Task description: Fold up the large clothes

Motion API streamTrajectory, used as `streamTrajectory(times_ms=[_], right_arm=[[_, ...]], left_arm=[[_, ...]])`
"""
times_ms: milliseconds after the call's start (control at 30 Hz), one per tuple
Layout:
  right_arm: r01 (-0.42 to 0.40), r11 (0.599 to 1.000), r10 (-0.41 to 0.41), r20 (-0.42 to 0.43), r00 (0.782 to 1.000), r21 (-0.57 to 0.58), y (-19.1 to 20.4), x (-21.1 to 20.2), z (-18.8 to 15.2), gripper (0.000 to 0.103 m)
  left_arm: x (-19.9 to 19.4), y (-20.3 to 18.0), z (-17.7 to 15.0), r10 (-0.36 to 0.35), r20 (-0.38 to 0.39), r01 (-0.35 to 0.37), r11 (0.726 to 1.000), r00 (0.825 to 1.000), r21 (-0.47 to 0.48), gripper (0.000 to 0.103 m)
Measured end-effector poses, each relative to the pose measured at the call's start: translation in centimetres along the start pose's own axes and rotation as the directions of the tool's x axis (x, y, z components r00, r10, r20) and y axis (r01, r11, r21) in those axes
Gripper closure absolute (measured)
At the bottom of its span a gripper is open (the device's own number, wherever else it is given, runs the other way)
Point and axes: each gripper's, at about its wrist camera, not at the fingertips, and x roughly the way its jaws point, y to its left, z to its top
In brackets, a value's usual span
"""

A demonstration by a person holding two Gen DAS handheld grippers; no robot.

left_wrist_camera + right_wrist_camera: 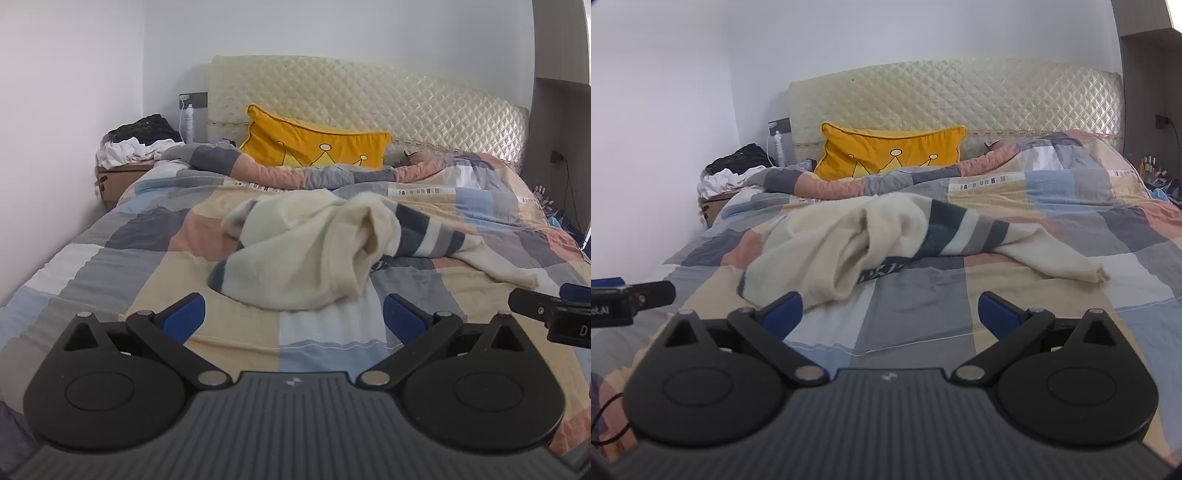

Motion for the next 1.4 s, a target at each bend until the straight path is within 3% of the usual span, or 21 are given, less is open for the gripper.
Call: streamTrajectory(times_ms=[67,100,1400], right_arm=[[-0.003,1.000,0.003,0.002,1.000,-0.010,0.1,0.0,0.1,0.000],[-0.006,1.000,0.006,0.000,1.000,-0.014,0.1,0.0,0.1,0.000],[0.001,1.000,0.000,0.022,1.000,-0.029,1.1,-0.1,-0.3,0.000]], left_arm=[[-0.1,0.1,-0.1,0.005,0.001,-0.005,1.000,1.000,0.006,0.000],[0.2,-0.2,0.1,0.018,-0.036,-0.018,1.000,0.999,0.023,0.000],[0.5,-0.3,0.1,0.014,-0.034,-0.013,1.000,0.999,0.023,0.000]])
